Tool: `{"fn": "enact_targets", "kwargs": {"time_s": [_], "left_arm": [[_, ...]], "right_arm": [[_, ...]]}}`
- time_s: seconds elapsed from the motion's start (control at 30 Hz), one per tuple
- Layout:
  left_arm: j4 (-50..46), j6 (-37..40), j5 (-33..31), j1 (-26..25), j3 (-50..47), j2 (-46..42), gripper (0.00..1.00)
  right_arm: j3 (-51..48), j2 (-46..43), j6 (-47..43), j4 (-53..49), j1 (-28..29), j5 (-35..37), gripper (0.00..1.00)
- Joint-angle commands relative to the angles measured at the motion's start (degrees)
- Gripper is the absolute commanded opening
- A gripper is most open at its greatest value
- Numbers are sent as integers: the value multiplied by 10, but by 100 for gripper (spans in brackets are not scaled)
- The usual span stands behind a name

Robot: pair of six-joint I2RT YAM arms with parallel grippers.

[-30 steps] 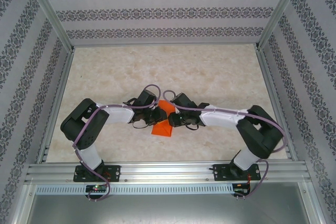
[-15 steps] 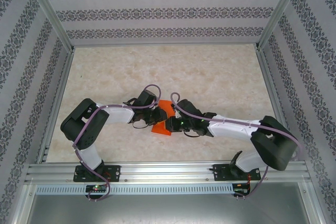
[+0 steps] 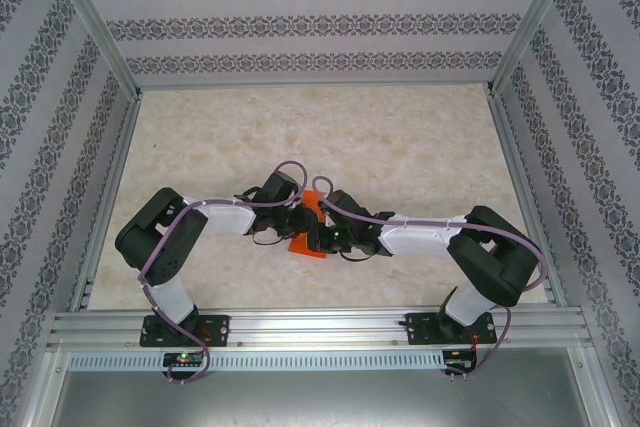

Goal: Fold a paper plane with a square sheet of paper (pick it up from the middle)
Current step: Fold the triangle a second time at the center of the table.

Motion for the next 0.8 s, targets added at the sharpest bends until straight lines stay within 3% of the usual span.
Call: {"fn": "enact_targets", "kwargs": {"time_s": [0.0, 0.77], "left_arm": [[-42, 15, -22, -1, -7, 9, 25], [-49, 19, -26, -1, -7, 7, 25]], "right_arm": [[1, 10, 9, -7, 2, 9, 8], [-50, 32, 14, -2, 1, 29, 9]]}}
